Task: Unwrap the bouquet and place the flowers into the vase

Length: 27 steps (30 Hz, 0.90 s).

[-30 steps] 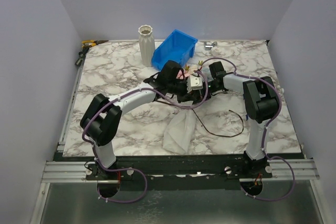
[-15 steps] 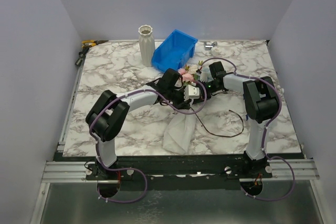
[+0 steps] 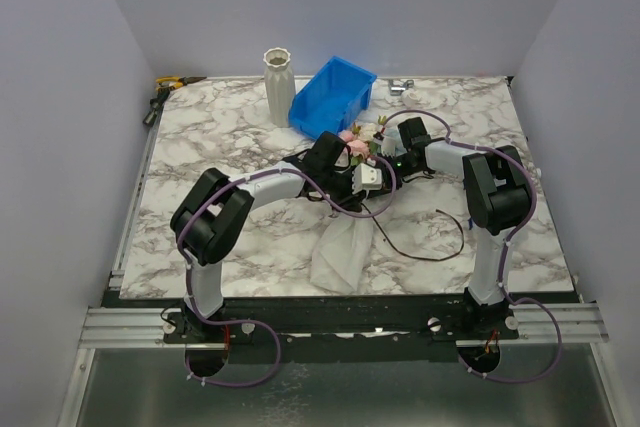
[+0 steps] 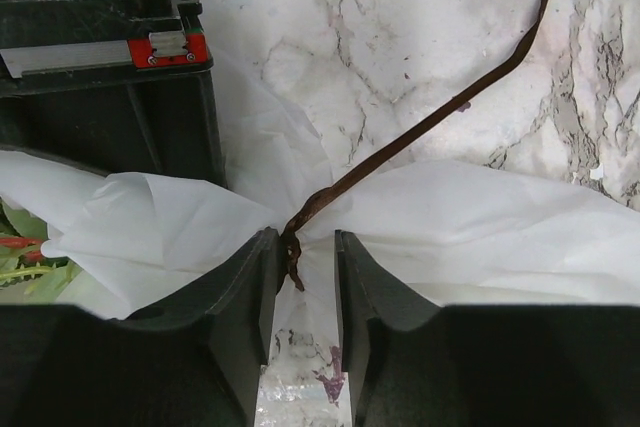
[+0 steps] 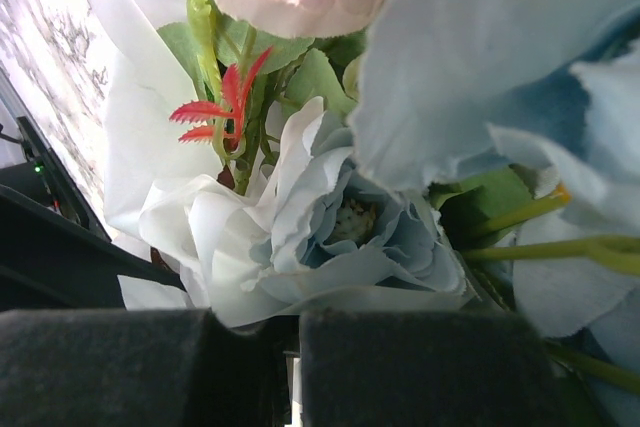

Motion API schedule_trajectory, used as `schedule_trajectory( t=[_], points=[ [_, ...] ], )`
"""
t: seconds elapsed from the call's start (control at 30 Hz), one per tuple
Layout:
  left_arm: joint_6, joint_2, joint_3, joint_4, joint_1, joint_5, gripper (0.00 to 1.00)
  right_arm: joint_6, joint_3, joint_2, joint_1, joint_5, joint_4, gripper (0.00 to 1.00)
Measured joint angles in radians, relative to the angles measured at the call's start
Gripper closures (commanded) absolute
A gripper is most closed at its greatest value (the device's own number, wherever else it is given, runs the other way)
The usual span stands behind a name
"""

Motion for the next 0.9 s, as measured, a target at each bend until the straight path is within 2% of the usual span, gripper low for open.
schedule_trajectory(
  t=[0.2, 0.27, 0.3, 0.33, 0.43, 0.5, 0.63, 0.8, 0.9],
  points=[
    [-0.003, 0.008, 0.0, 0.002, 0.001, -0.018, 0.68, 0.0, 0.0, 0.0, 0.0, 0.0, 0.0, 0.99],
    [-0.013, 0.019, 0.002, 0.008, 0.003, -0.019, 0.61, 0.0, 0.0, 0.0, 0.0, 0.0, 0.0, 0.99],
    [-0.018, 0.022, 0.002, 0.01, 0.006, -0.019, 0.53, 0.0, 0.0, 0.0, 0.0, 0.0, 0.0, 1.0],
    [-0.023, 0.022, 0.002, 0.01, 0.007, -0.019, 0.49, 0.0, 0.0, 0.0, 0.0, 0.0, 0.0, 1.0],
    [-0.033, 0.023, 0.002, 0.011, 0.008, -0.02, 0.49, 0.0, 0.0, 0.0, 0.0, 0.0, 0.0, 1.0],
    [-0.034, 0.022, 0.002, 0.011, 0.008, -0.02, 0.56, 0.0, 0.0, 0.0, 0.0, 0.0, 0.0, 0.99],
    [-0.029, 0.022, 0.002, 0.015, 0.008, -0.023, 0.78, 0.002, 0.0, 0.001, 0.0, 0.0, 0.0, 0.99],
    [-0.031, 0.022, 0.002, 0.014, 0.008, -0.023, 1.0, 0.002, 0.0, 0.001, 0.0, 0.0, 0.0, 1.0],
    [-0.031, 0.017, 0.002, 0.013, 0.009, -0.021, 1.0, 0.003, 0.0, 0.001, 0.0, 0.0, 0.0, 1.0]
  ],
)
